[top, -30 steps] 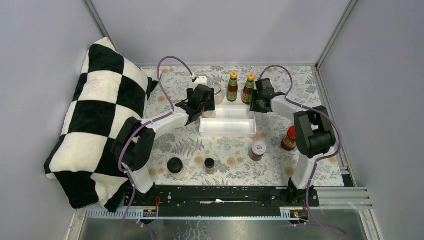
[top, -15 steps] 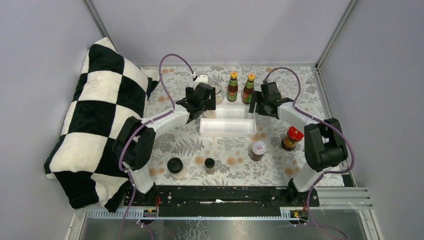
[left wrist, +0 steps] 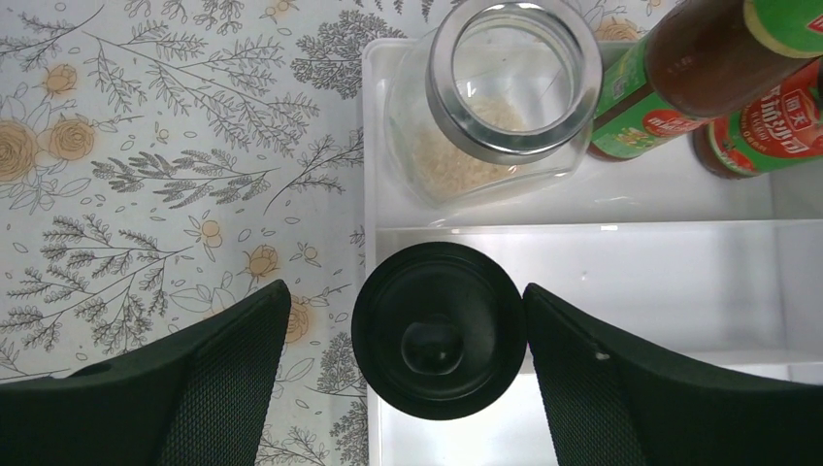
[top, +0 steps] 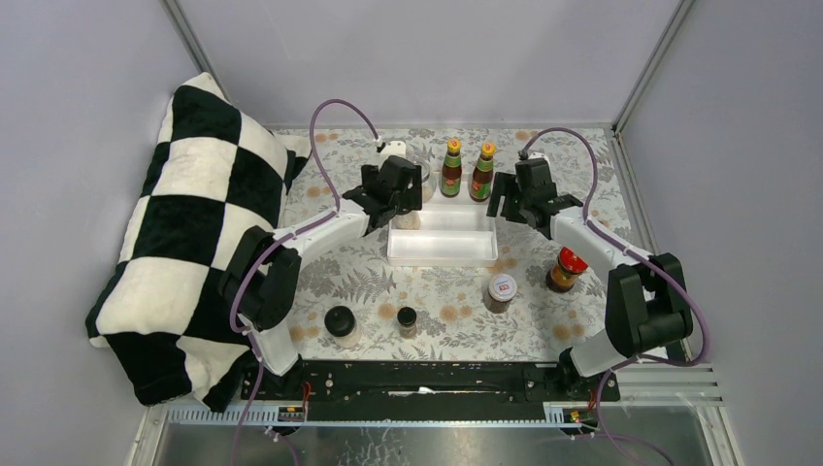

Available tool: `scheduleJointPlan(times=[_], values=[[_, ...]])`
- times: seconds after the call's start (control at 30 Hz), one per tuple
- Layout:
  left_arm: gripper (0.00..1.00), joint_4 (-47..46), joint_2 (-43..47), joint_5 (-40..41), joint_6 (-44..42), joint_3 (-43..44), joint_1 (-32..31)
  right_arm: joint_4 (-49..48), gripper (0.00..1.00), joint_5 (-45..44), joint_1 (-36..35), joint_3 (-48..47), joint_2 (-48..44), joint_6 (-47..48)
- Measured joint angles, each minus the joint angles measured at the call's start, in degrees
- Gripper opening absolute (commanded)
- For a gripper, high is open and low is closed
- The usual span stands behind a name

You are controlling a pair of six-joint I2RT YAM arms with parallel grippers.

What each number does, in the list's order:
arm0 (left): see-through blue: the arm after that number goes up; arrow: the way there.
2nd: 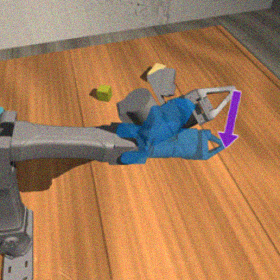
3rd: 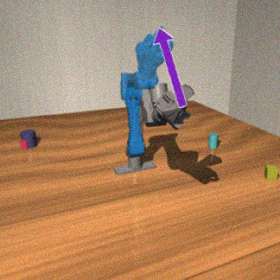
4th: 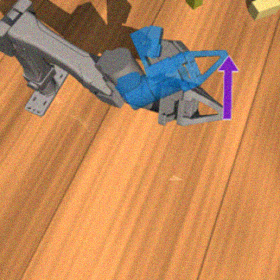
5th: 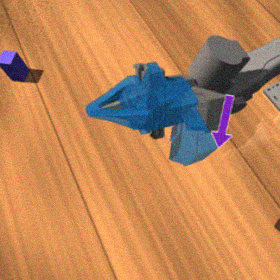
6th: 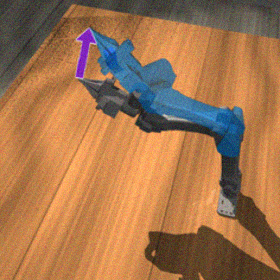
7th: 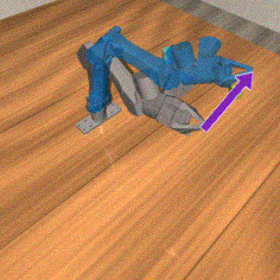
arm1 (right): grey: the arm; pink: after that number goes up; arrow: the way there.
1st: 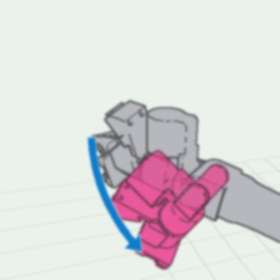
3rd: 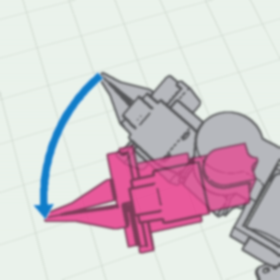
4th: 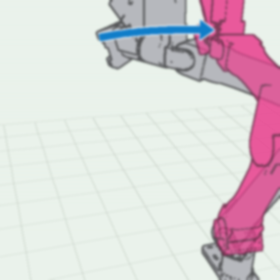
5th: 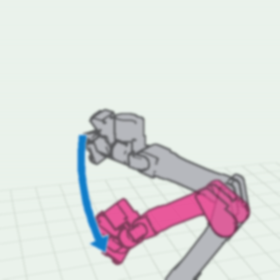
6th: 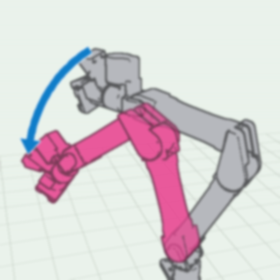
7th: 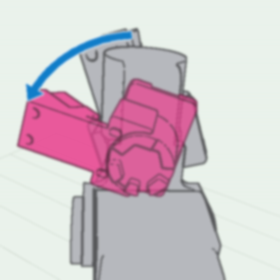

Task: Organize the condiment bottles
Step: Place the bottle in the storage box, then pick up the bottle from the corner of the board.

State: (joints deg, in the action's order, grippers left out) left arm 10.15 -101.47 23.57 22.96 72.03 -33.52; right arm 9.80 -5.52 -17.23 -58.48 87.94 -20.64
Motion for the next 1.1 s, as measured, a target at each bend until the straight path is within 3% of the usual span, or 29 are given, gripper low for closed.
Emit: scheduleJointPlan(times=[0.7, 0.9, 1.1], values=[[0.92, -0.33, 1.18, 0.00, -1.66, 3.17, -2.21, 0.42, 0.86, 0.59, 0.00, 4.33, -5.35, 0.07], [0.99, -0.20, 11.91, 0.04, 0.02, -4.22, -4.24, 2.23, 0.86, 0.87, 0.00, 4.79, -9.55, 0.46], [0.99, 0.35, 24.98, 0.28, 4.66, -15.65, -9.31, 3.89, 0.86, 3.76, 0.00, 6.29, -14.73, 0.81]])
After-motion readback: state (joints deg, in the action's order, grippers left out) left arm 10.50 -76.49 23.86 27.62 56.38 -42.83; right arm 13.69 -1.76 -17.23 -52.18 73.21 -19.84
